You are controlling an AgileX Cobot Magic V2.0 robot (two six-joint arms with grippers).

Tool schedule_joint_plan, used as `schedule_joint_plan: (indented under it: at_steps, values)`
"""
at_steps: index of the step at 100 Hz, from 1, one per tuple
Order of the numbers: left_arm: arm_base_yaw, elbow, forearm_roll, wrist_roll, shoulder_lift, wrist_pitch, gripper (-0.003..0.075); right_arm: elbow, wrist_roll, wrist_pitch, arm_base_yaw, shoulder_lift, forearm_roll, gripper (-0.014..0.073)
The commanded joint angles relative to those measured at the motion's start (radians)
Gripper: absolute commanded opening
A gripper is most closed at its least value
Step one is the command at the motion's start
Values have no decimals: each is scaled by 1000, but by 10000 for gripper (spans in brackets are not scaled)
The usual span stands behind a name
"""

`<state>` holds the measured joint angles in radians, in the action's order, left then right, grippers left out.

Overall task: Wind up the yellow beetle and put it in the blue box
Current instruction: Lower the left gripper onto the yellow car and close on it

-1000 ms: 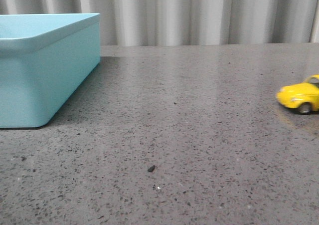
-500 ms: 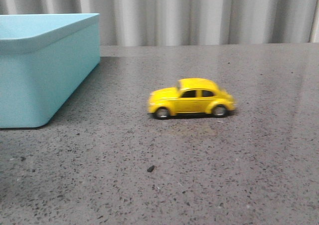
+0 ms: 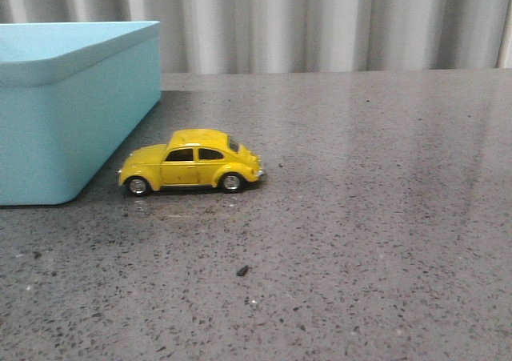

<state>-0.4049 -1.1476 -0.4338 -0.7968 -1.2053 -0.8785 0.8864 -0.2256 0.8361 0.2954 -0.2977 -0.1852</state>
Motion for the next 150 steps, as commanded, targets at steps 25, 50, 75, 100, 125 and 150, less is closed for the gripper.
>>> schedule_joint_plan:
  at_steps: [25,50,75,100,125,150]
  values:
    - [-118,-264,172,-40,-247,-108,510,21,-12,-58,1,-15,6,-53]
    - [-250,-285,241,-148,-384,-137,510,21,-12,-31,1,-15,18,-53]
    - [-256,-285,290,-148,-437,-120,510,21,-12,20,1,-15,23,-53]
    - [-256,-285,290,-148,-481,-66,510,21,-12,21,1,-11,23,-53]
    - [-256,-285,279,-148,-527,-46,510,21,-12,21,1,-11,27,-53]
    - [-256,-285,266,-148,-547,-50,434,21,-12,21,1,-11,27,-53]
